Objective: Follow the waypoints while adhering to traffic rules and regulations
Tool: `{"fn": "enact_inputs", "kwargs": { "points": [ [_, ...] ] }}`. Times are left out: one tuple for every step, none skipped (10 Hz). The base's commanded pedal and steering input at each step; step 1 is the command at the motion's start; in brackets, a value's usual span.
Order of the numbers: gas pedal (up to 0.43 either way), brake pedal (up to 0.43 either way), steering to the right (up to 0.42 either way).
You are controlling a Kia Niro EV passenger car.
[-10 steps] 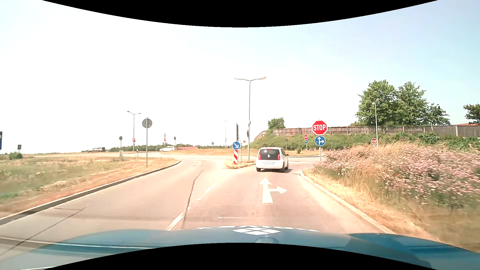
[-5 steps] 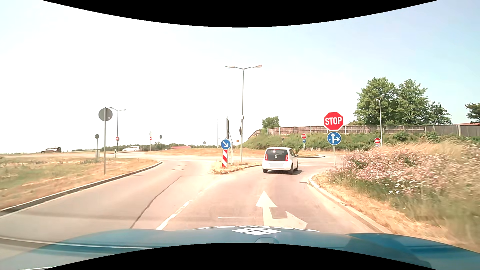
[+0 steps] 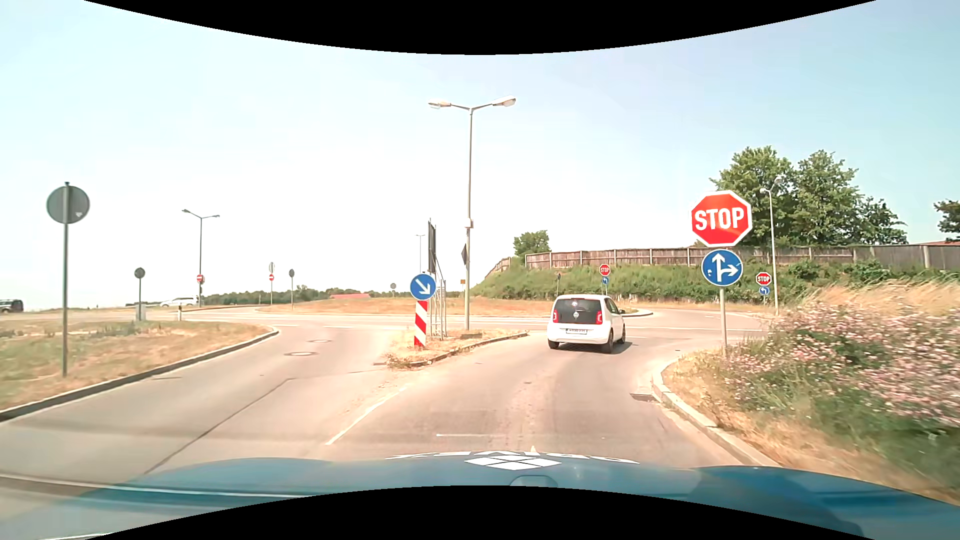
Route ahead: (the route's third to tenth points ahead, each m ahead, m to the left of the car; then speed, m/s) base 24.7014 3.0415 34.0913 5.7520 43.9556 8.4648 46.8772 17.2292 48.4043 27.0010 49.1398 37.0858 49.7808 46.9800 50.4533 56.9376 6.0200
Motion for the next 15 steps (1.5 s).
{"fn": "enact_inputs", "kwargs": {
  "points": [
    [0.0,0.134,0.044],
    [0.0,0.055,0.047],
    [0.0,0.0,0.055],
    [0.0,0.0,0.066],
    [0.0,0.0,0.078],
    [0.0,0.0,0.093],
    [0.0,0.0,0.102],
    [0.0,0.0,0.106],
    [0.039,0.0,0.113],
    [0.028,0.0,0.12],
    [0.02,0.0,0.13],
    [0.0,0.0,0.149],
    [0.0,0.0,0.167],
    [0.0,0.0,0.184],
    [0.0,0.0,0.192]
  ]
}}
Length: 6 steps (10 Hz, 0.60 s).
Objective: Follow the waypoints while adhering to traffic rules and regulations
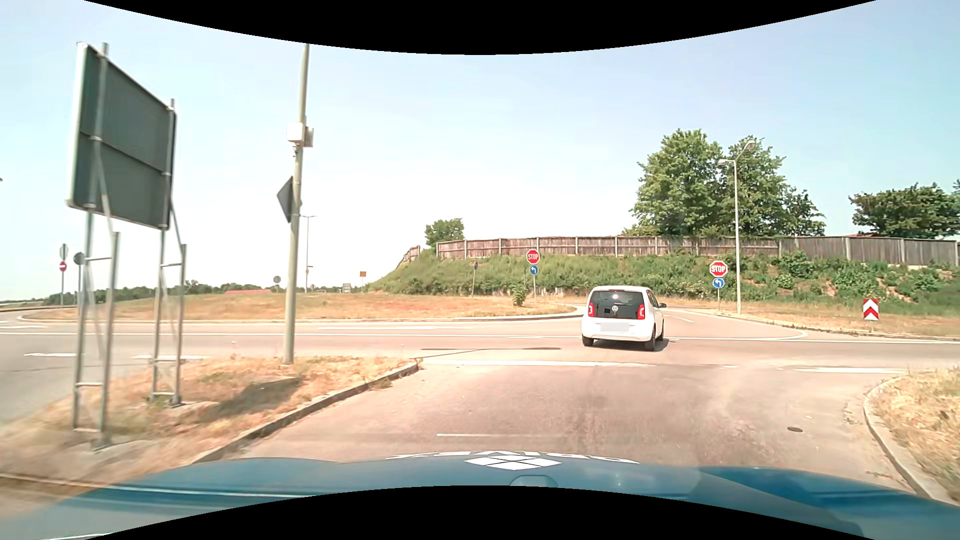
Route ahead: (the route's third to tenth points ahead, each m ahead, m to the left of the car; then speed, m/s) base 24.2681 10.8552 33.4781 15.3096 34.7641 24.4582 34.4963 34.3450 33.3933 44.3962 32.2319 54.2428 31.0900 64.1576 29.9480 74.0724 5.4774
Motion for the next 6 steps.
{"fn": "enact_inputs", "kwargs": {
  "points": [
    [0.0,0.0,0.192],
    [0.0,0.0,0.192],
    [0.0,0.0,0.192],
    [0.0,0.0,0.194],
    [0.087,0.0,0.202],
    [0.087,0.0,0.208]
  ]
}}
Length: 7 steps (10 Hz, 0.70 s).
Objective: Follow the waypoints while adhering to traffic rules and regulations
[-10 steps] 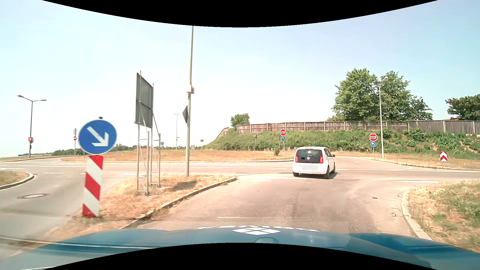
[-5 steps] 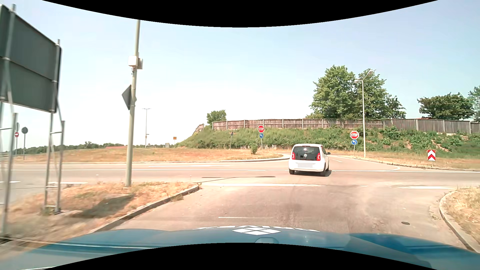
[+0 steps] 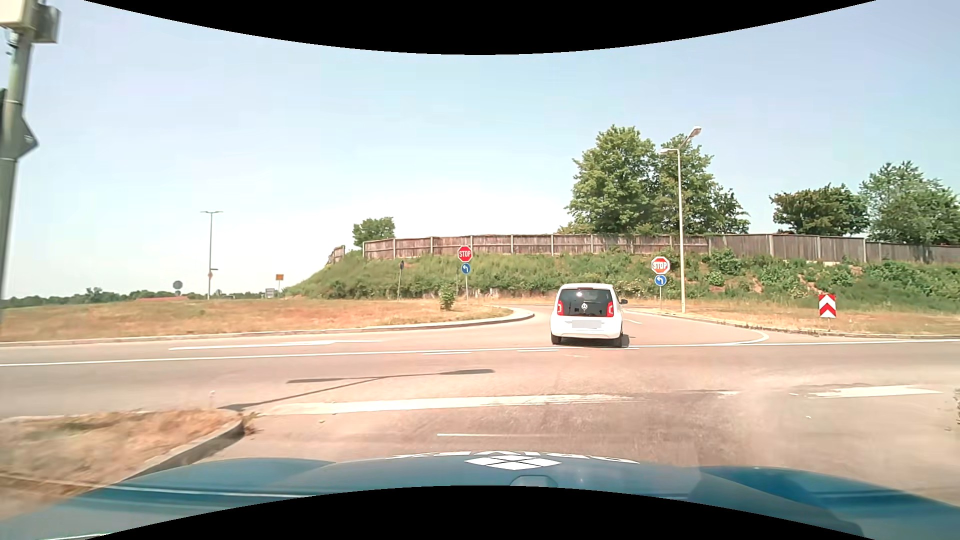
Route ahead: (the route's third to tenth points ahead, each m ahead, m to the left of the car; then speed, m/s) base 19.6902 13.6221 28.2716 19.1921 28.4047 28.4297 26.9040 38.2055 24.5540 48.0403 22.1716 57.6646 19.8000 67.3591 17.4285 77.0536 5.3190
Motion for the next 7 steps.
{"fn": "enact_inputs", "kwargs": {
  "points": [
    [0.087,0.0,0.212],
    [0.087,0.0,0.212],
    [0.087,0.0,0.212],
    [0.087,0.0,0.211],
    [0.087,0.0,0.209],
    [0.087,0.0,0.205],
    [0.087,0.0,0.2]
  ]
}}
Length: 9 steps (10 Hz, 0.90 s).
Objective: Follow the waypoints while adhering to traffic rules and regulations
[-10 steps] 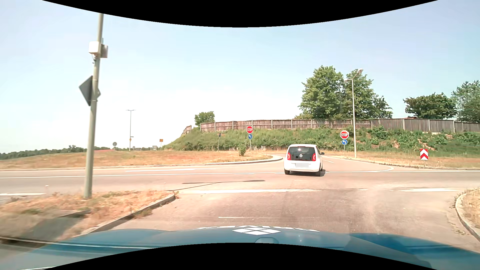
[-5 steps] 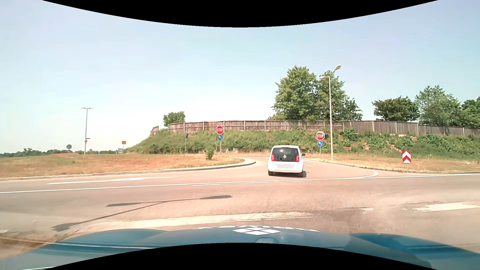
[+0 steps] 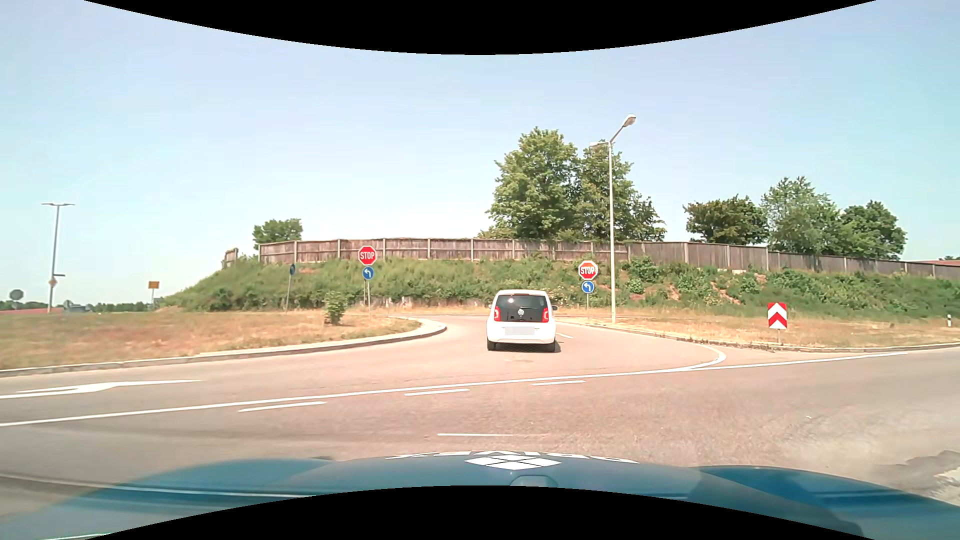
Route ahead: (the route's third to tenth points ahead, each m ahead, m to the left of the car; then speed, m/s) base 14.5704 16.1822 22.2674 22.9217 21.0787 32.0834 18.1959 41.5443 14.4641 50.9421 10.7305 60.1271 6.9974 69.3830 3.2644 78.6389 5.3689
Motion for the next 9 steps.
{"fn": "enact_inputs", "kwargs": {
  "points": [
    [0.047,0.0,0.197],
    [0.047,0.0,0.19],
    [0.028,0.0,0.182],
    [0.028,0.0,0.166],
    [0.028,0.0,0.144],
    [0.039,0.0,0.133],
    [0.039,0.0,0.126],
    [0.039,0.0,0.114],
    [0.039,0.0,0.098]
  ]
}}
